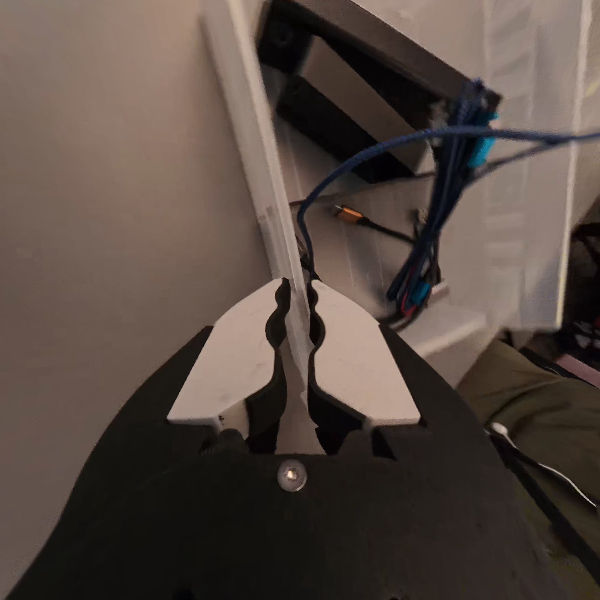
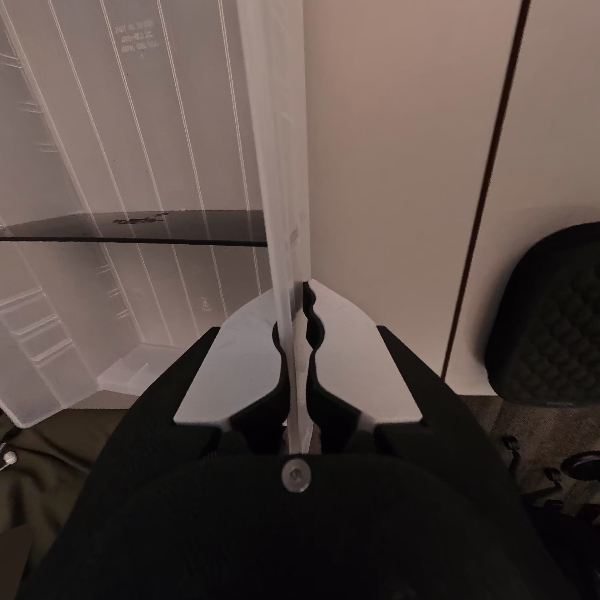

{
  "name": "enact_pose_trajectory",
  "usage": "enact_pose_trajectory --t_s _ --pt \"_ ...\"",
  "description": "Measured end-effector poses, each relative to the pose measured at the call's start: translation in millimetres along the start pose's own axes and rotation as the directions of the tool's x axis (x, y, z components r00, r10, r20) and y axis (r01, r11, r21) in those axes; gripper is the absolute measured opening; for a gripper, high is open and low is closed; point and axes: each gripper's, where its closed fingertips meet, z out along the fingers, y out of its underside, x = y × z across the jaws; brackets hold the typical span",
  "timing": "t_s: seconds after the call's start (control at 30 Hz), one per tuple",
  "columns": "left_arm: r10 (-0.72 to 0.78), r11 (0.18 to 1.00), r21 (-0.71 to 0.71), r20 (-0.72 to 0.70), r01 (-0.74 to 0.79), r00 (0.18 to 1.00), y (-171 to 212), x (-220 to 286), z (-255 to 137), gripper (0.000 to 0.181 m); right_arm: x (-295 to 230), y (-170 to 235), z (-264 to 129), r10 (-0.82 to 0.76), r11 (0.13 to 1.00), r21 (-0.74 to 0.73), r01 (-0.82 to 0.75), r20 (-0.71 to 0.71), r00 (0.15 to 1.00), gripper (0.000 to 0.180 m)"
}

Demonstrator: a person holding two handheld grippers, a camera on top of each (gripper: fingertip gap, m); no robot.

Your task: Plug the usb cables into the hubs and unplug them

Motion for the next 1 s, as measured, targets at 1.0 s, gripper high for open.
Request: enact_pose_trajectory --t_s 1.0 --pt "-0.751 0.569 0.522 0.016 0.635 0.660 227 -214 -173 0.010 -64 -37 38 0.002 1.000 0.001 -0.002 0.125 0.992 0.005"
